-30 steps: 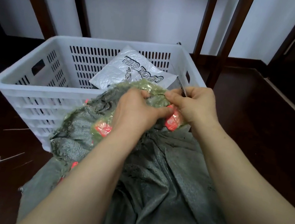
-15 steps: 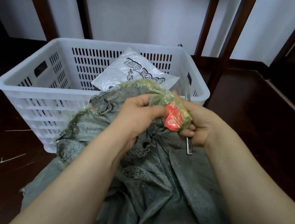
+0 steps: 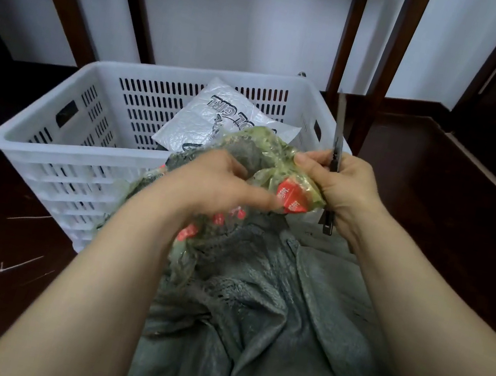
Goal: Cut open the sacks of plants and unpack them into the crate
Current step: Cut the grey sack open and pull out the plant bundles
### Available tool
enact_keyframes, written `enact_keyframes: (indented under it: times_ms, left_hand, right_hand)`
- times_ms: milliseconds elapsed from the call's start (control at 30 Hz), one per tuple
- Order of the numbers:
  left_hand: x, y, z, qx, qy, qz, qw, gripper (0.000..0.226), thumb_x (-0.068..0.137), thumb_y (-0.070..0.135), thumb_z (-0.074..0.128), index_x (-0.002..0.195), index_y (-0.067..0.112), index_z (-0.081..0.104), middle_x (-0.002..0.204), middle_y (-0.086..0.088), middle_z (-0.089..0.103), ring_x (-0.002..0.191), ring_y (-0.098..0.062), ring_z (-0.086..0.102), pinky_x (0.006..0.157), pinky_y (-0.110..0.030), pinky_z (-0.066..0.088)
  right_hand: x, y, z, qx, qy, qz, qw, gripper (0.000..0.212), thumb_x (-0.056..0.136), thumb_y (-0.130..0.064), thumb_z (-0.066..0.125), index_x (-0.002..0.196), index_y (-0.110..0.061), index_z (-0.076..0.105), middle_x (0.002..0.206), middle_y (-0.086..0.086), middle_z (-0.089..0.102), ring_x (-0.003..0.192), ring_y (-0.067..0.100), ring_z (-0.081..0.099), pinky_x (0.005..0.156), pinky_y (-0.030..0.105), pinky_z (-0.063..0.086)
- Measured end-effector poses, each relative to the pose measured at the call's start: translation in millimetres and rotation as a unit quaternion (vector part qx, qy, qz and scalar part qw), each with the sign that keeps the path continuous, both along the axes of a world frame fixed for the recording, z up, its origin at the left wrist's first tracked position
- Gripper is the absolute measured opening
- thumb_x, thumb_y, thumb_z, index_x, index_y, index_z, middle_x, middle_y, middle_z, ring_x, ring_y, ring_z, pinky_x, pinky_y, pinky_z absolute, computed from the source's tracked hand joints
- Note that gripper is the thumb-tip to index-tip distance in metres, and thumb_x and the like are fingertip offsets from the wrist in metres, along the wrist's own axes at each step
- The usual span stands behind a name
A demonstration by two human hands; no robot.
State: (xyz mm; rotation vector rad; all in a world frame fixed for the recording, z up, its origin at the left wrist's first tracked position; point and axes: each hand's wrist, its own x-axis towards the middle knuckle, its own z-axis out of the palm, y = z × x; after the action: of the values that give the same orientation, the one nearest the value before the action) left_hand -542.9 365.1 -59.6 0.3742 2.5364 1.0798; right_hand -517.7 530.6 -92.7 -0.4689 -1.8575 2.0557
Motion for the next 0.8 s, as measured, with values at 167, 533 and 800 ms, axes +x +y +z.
enact_keyframes:
  times_ms: [167, 533, 800]
  left_hand:
    - [0.9, 3.1, 0.5, 0.063, 0.112, 0.091, 0.988, 0.052, 0.068, 0.077, 0.058, 0.076, 0.026, 0.064, 0.091, 0.003, 0.068, 0.093, -0.02, 0.063, 0.097, -0.041, 0.045]
    - [-6.8, 15.9, -37.0, 0.217, 0.188, 0.152, 0.946, 0.044, 0.095, 0.04, 0.051, 0.06, 0.015, 0.044, 0.051, -0.001, 0.041, 0.053, -0.023, 0.043, 0.056, -0.033, 0.037]
    - [-2.9, 14.6, -39.0, 0.187, 0.246, 0.118, 0.944, 0.047, 0.101, 0.039, 0.038, 0.057, 0.021, 0.035, 0.05, 0.007, 0.036, 0.049, -0.012, 0.035, 0.052, -0.03, 0.026]
  right_hand:
    - [6.0, -4.3, 4.6, -0.014, 0.0, 0.07, 0.997, 0.007, 0.077, -0.004, 0.073, 0.076, -0.005, 0.066, 0.058, 0.0, 0.068, 0.052, 0.01, 0.064, 0.056, 0.023, 0.057]
    - [17.6, 3.7, 52.6, 0.224, -0.115, 0.09, 0.964, 0.018, 0.096, -0.025, 0.045, 0.083, -0.017, 0.052, 0.083, 0.005, 0.058, 0.04, 0.011, 0.033, 0.039, 0.016, 0.022]
    - [40.9, 9.0, 80.2, 0.504, -0.162, 0.193, 0.826, 0.021, 0.093, -0.032, 0.059, 0.082, -0.021, 0.073, 0.056, -0.006, 0.067, 0.039, -0.001, 0.044, 0.043, 0.013, 0.034]
